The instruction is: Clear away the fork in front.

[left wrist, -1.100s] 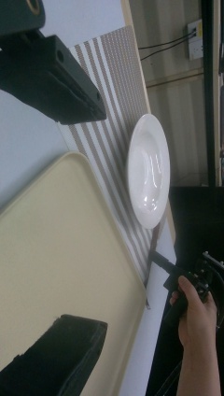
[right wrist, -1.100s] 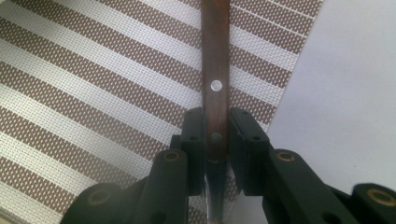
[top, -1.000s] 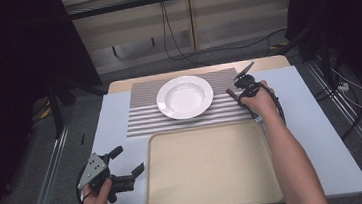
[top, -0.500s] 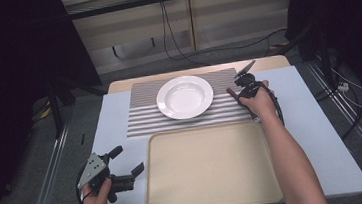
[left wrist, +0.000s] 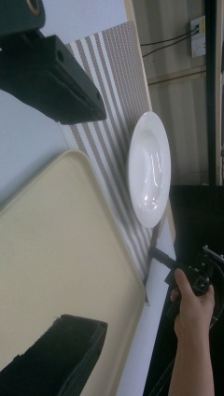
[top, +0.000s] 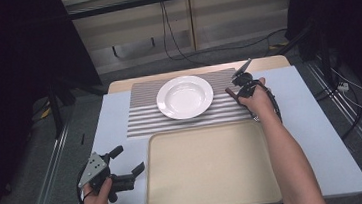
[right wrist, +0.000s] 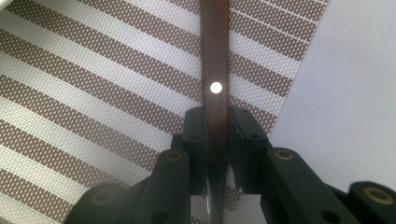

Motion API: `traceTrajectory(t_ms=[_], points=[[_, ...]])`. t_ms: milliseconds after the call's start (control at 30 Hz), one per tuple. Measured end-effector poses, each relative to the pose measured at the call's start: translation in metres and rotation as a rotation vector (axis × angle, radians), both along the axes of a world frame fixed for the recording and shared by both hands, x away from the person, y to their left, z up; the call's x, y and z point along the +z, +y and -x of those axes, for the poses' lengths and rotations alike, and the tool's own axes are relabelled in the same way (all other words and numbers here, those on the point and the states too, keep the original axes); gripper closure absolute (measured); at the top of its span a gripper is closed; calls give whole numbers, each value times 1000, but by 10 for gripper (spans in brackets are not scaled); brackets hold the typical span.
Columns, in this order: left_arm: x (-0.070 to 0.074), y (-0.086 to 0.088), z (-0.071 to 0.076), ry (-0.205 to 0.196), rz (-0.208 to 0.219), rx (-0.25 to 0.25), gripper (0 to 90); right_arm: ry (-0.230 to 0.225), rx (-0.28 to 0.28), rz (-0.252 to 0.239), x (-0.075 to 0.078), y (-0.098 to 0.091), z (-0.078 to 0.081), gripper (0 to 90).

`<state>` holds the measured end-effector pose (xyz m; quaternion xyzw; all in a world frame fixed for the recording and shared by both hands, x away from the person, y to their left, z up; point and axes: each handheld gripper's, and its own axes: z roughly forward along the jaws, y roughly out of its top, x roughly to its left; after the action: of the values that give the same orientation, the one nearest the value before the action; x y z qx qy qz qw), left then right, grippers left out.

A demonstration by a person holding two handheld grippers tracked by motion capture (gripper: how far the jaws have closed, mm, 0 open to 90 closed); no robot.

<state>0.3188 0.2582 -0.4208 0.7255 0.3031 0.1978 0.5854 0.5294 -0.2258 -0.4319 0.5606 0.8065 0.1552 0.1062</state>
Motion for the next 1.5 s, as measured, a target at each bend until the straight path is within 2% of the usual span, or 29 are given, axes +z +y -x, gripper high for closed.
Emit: traceTrajectory(t_ms=[67, 167, 367, 467, 567, 733, 767, 800, 833, 900, 1067, 1167, 1267, 1400, 1500], points=[[0, 0, 0, -5, -5, -5, 17, -3, -1, 2, 0, 1, 1, 777], [0, 0, 1, -1, 6, -4, 17, 22, 28, 16, 2, 3, 2, 777], [0, 0, 1, 4, 10, -1, 18, 39, 43, 34, 2, 6, 1, 765], [0, 0, 1, 4, 7, 1, 17, 62, 69, 82, 3, 12, -2, 765], [0, 0, 0, 1, 1, -1, 17, 89, 59, 83, 3, 13, -6, 767], [-1, -1, 0, 2, -9, 1, 17, 105, 72, 36, 3, 6, -9, 777], [-1, -1, 1, 2, -12, 0, 17, 105, 77, 43, 3, 6, -9, 778], [-1, -1, 1, 0, -13, 0, 17, 108, 74, 72, 3, 11, -9, 779], [-1, -2, 1, 1, -18, -3, 17, 108, 74, 72, 3, 11, -9, 779], [-1, -2, 1, -1, -22, -7, 17, 116, 52, 99, 4, 15, -10, 779], [0, 1, 3, -8, -6, -9, 16, 126, 53, 92, 4, 14, -11, 781], [-1, 3, 2, -5, -2, 0, 17, 124, 51, 66, 5, 10, -11, 782], [0, 5, 2, -8, -2, 2, 17, 117, 67, 86, 6, 13, -10, 783], [0, 7, 4, -10, 1, 15, 16, 58, 66, 65, 17, 11, -7, 783], [1, 9, 5, -12, 11, 22, 17, -3, 57, 17, 30, 4, -2, 783]])
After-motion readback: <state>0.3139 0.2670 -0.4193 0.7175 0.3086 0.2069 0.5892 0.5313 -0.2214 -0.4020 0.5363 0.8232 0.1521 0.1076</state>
